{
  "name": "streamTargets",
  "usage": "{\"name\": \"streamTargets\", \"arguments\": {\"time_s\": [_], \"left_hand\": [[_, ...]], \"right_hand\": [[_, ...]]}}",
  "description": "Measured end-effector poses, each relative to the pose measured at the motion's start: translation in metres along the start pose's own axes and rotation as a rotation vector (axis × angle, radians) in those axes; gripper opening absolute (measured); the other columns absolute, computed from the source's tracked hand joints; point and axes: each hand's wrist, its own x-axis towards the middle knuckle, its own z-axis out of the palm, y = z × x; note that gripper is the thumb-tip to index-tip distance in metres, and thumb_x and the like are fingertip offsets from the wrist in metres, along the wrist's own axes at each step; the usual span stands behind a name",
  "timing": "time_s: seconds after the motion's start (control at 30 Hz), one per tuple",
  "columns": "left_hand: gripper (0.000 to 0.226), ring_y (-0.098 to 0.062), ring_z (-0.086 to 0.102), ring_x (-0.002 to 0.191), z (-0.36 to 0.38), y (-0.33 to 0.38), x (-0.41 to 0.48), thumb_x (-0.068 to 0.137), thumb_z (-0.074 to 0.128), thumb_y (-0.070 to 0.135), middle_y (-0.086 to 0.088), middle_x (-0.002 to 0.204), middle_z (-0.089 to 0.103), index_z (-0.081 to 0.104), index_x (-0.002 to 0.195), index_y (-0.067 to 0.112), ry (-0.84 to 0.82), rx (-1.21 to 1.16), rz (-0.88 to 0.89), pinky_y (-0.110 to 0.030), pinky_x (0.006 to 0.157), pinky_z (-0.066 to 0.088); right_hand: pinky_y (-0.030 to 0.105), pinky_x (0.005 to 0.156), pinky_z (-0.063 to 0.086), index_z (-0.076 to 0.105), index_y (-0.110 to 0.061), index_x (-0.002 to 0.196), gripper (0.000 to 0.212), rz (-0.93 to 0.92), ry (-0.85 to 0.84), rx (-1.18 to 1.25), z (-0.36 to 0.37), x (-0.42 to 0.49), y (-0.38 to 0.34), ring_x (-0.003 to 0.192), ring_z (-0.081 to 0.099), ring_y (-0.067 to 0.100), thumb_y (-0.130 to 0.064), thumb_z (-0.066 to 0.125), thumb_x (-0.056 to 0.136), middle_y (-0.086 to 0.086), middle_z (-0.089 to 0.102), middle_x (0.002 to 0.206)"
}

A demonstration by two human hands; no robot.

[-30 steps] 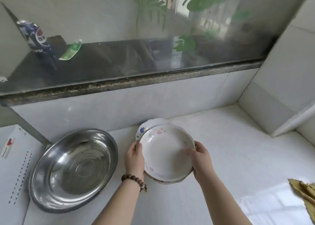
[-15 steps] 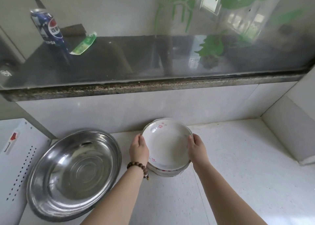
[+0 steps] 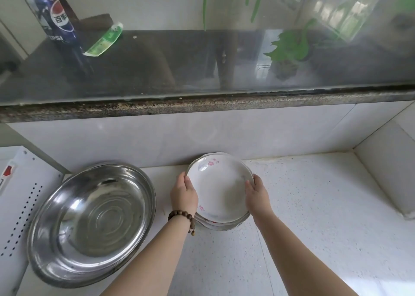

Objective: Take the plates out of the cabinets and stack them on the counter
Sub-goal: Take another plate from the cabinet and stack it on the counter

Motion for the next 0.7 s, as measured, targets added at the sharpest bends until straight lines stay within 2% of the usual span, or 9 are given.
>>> {"name": "streamTargets", "arguments": {"time_s": [0.07,0.2,0.3,0.43,0.53,0.57,0.63,0.67,0.7], "left_hand": [[0.037,-0.031,0.057,0.111,0.001,-0.001,-0.003,0.101,0.034,0.018,-0.015,0.123,0.063,0.052,0.131,0.005,0.018,0.009,0.003,-0.022,0.077,0.033],[0.032,-0.026,0.057,0.092,0.001,-0.003,-0.010,0.101,0.036,0.017,-0.011,0.108,0.066,0.057,0.122,0.005,0.028,0.006,0.026,-0.021,0.068,0.030],[0.030,-0.024,0.057,0.086,-0.001,-0.003,-0.011,0.100,0.037,0.021,-0.002,0.095,0.064,0.057,0.117,0.007,0.002,0.009,0.024,-0.024,0.066,0.030],[0.041,-0.031,0.057,0.112,-0.005,-0.002,-0.009,0.100,0.035,0.030,-0.009,0.123,0.063,0.050,0.132,0.010,-0.102,0.033,-0.019,-0.035,0.087,0.044],[0.047,-0.029,0.049,0.125,-0.011,0.000,-0.010,0.100,0.034,0.036,-0.007,0.138,0.054,0.045,0.139,0.011,-0.158,0.004,-0.057,-0.033,0.100,0.038],[0.045,-0.028,0.051,0.123,-0.014,0.002,-0.011,0.100,0.034,0.036,-0.005,0.131,0.058,0.049,0.135,0.013,-0.158,-0.012,-0.062,-0.031,0.095,0.039],[0.025,-0.024,0.054,0.097,-0.020,0.005,-0.015,0.099,0.035,0.036,0.007,0.093,0.060,0.057,0.102,0.023,-0.143,-0.054,-0.059,-0.022,0.071,0.041],[0.019,-0.018,0.049,0.090,-0.024,0.009,-0.017,0.099,0.037,0.035,0.015,0.084,0.052,0.052,0.090,0.029,-0.133,-0.081,-0.053,-0.017,0.063,0.036],[0.018,-0.014,0.046,0.092,-0.028,0.011,-0.020,0.100,0.038,0.034,0.018,0.088,0.050,0.053,0.093,0.029,-0.127,-0.111,-0.044,-0.017,0.065,0.035]], "right_hand": [[0.043,0.097,0.044,0.041,-0.017,0.140,0.043,0.017,-0.002,-0.021,0.001,-0.001,-0.001,0.113,0.053,0.023,-0.029,0.037,0.098,0.000,0.055,0.128],[0.038,0.088,0.043,0.046,-0.021,0.132,0.036,0.003,0.009,-0.041,0.003,-0.002,0.003,0.103,0.054,0.021,-0.029,0.036,0.099,0.002,0.057,0.127],[0.045,0.098,0.043,0.040,-0.021,0.141,0.043,0.012,0.021,-0.058,0.004,-0.002,0.004,0.115,0.053,0.026,-0.030,0.036,0.099,0.002,0.055,0.133],[0.047,0.108,0.036,0.030,-0.018,0.149,0.054,0.033,-0.005,-0.060,0.003,-0.004,0.001,0.131,0.044,0.027,-0.038,0.037,0.099,0.004,0.044,0.147],[0.046,0.113,0.031,0.027,-0.017,0.150,0.058,0.082,-0.035,0.001,-0.003,-0.008,-0.006,0.137,0.039,0.025,-0.041,0.037,0.099,0.004,0.037,0.152],[0.045,0.113,0.031,0.031,-0.016,0.149,0.057,0.087,-0.039,0.034,-0.005,-0.007,-0.005,0.137,0.039,0.025,-0.041,0.038,0.098,0.004,0.038,0.152],[0.042,0.109,0.036,0.043,-0.016,0.142,0.054,0.103,-0.022,0.134,-0.012,-0.013,-0.012,0.133,0.042,0.022,-0.044,0.042,0.095,0.000,0.045,0.144],[0.037,0.103,0.040,0.049,-0.018,0.134,0.052,0.095,-0.005,0.188,-0.016,-0.017,-0.016,0.128,0.046,0.020,-0.046,0.044,0.091,-0.002,0.049,0.136],[0.031,0.097,0.040,0.051,-0.028,0.115,0.033,0.073,0.004,0.232,-0.020,-0.020,-0.019,0.110,0.047,0.012,-0.048,0.046,0.089,-0.007,0.046,0.116]]}}
